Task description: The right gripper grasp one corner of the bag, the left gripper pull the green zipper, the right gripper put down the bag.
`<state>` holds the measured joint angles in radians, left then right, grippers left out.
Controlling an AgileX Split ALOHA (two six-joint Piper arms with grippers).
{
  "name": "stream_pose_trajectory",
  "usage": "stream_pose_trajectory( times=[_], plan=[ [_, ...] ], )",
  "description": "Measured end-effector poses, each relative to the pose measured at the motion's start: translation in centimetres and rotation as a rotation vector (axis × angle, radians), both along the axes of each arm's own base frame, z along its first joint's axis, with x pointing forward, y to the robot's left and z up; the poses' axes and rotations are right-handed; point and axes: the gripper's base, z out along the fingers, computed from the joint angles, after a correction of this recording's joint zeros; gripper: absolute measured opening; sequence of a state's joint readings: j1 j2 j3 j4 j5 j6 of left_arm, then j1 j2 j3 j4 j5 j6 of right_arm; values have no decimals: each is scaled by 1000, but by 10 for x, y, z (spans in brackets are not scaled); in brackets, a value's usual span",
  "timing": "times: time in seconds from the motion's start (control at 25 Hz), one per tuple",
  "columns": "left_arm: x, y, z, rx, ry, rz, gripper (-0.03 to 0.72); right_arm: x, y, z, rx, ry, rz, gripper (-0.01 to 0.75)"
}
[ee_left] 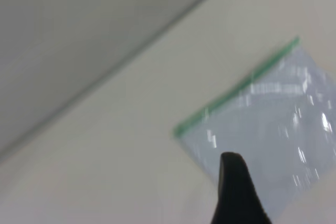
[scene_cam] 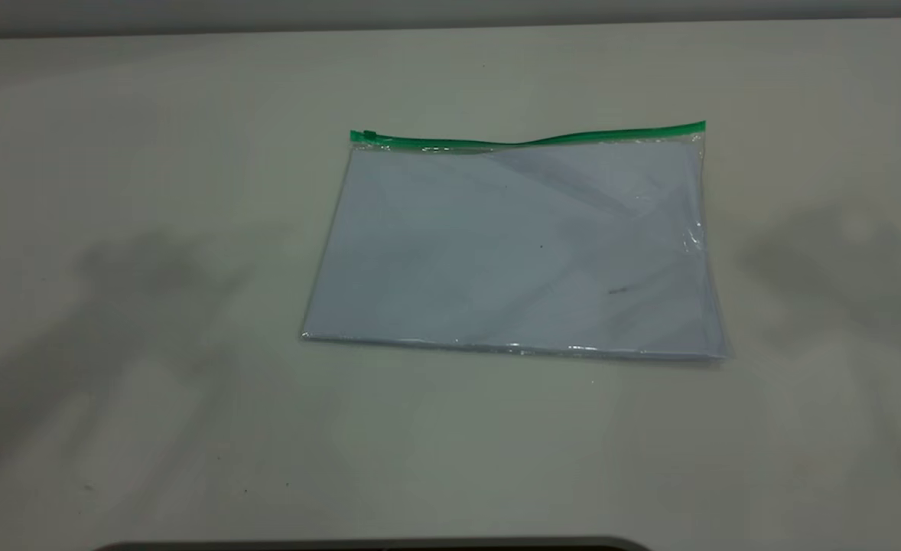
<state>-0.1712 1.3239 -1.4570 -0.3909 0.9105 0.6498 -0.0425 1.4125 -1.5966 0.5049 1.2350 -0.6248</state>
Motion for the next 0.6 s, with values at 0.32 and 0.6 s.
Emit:
stream_pose_trajectory(
  times=[0.32, 0.6],
  plan=[
    [-61, 32, 17, 100, 152, 282, 532, -129, -11, 28, -48, -135, -246, 359],
    [-83, 40, -18, 111, 254, 365, 532, -217, -26, -67, -112, -26, -484, 359]
  ],
)
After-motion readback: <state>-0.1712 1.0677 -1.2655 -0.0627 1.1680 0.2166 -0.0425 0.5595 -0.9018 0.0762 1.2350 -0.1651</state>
